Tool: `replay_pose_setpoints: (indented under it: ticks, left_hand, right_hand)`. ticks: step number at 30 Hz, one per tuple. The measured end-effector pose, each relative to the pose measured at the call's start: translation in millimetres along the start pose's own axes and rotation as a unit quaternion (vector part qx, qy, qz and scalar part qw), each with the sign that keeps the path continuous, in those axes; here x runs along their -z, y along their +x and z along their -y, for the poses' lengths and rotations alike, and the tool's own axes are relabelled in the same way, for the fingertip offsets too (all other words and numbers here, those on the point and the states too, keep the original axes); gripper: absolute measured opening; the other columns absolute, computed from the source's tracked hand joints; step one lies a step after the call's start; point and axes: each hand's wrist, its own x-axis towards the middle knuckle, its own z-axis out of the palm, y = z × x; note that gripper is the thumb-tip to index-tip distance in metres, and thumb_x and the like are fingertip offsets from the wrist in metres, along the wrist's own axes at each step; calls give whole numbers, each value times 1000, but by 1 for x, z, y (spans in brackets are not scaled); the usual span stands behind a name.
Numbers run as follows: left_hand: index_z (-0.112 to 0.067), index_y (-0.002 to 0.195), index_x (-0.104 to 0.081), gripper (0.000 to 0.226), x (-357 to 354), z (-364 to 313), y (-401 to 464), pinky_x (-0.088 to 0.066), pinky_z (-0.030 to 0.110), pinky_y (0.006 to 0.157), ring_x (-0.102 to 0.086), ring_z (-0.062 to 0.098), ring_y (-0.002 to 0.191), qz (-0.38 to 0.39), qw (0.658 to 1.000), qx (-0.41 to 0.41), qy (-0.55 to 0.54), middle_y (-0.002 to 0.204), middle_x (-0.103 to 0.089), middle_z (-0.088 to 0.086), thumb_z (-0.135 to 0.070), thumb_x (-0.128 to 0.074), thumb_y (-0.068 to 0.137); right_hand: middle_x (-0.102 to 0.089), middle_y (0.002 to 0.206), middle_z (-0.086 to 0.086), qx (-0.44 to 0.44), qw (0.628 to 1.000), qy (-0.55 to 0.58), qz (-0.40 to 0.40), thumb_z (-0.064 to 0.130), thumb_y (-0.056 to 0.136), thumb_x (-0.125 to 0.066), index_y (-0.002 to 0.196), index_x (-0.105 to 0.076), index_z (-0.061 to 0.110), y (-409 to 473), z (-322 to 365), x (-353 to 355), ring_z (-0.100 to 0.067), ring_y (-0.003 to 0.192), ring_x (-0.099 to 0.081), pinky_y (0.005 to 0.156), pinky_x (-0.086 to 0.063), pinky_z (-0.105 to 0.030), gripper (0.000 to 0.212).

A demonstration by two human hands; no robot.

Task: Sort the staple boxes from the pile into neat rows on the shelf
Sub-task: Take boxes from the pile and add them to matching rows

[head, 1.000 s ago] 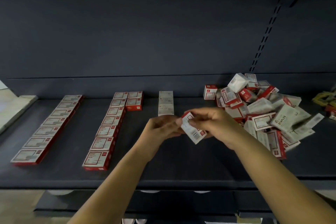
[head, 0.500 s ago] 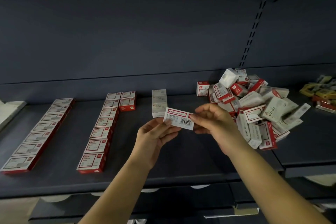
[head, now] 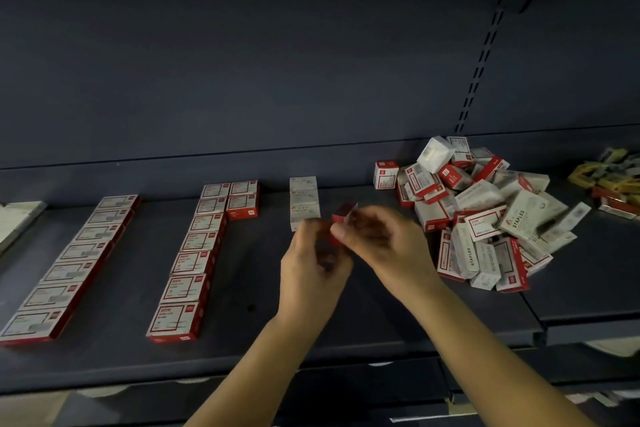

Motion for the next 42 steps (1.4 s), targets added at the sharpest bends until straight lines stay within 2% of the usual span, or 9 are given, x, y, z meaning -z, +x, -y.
replay_pose_setpoints:
  ticks: [4,10,12,15,20,28,33,38,42]
  left_hand:
    - [-23,99,-46,25,6,7,3,-54,24,61,-59,8,75,18,981,-148,126,92,-58,-4,-25,-55,75]
    - [-18,102,-54,25,9,16,9,-51,21,77,-60,13,91,22,966,-184,180,101,-61,1,-29,-56,79]
    - [-18,102,-60,26,12,19,11,-47,19,85,-57,11,100,27,980,-151,130,108,-59,-1,-31,-60,80]
    - [-18,112,-58,36,21,18,11,-47,16,81,-56,5,106,5,1000,13,-16,114,-58,-5,-31,-67,80]
    - [-11,107,-64,37,34,11,15,-55,26,74,-67,21,96,71,903,271,-327,104,-71,7,-23,-64,72]
    - [-2,99,-65,24,33,8,18,-57,28,68,-70,23,87,54,866,298,-398,96,-72,14,-13,-60,78]
    - [-5,89,-66,11,41,10,29,-56,25,65,-69,19,74,50,918,261,-296,79,-73,7,-5,-54,89]
    - [-13,89,-70,18,48,11,31,-52,22,60,-68,14,71,132,941,239,-200,77,-72,2,-6,-53,91]
    - [-12,97,-69,16,54,14,24,-53,24,65,-68,19,78,152,932,232,-232,84,-72,6,-8,-57,87]
  right_hand:
    - [-70,79,5,21,999,-35,9,27,78,-70,89,-68,14,0,-5,-1,-2,73,-66,68,-53,-18,17]
    - [-69,71,9,14,999,20,35,11,84,-65,87,-69,12,5,-10,-2,0,68,-65,62,-47,-11,5]
    - [-71,74,3,-26,996,87,19,8,86,-61,87,-70,13,7,-12,-1,-7,73,-67,66,-52,-18,10]
    - [-73,83,1,-82,980,179,-1,5,91,-52,87,-69,17,10,-14,4,-15,81,-69,70,-56,-25,21]
    - [-73,89,-3,-110,964,243,9,6,91,-47,94,-66,13,11,-16,9,-18,88,-69,68,-56,-25,20]
    - [-73,91,-3,-109,969,218,33,20,81,-55,96,-67,15,7,-19,9,-17,89,-68,69,-56,-25,20]
    - [-70,85,2,-145,979,129,61,22,84,-60,103,-65,24,5,-17,9,-7,73,-64,60,-47,-23,20]
    - [-70,83,2,-155,965,131,165,33,77,-62,119,-51,32,1,-10,-5,-13,65,-60,50,-42,-23,43]
    - [-69,75,-5,-160,956,183,165,9,85,-59,122,-54,19,1,-8,-21,-17,59,-62,49,-49,-24,38]
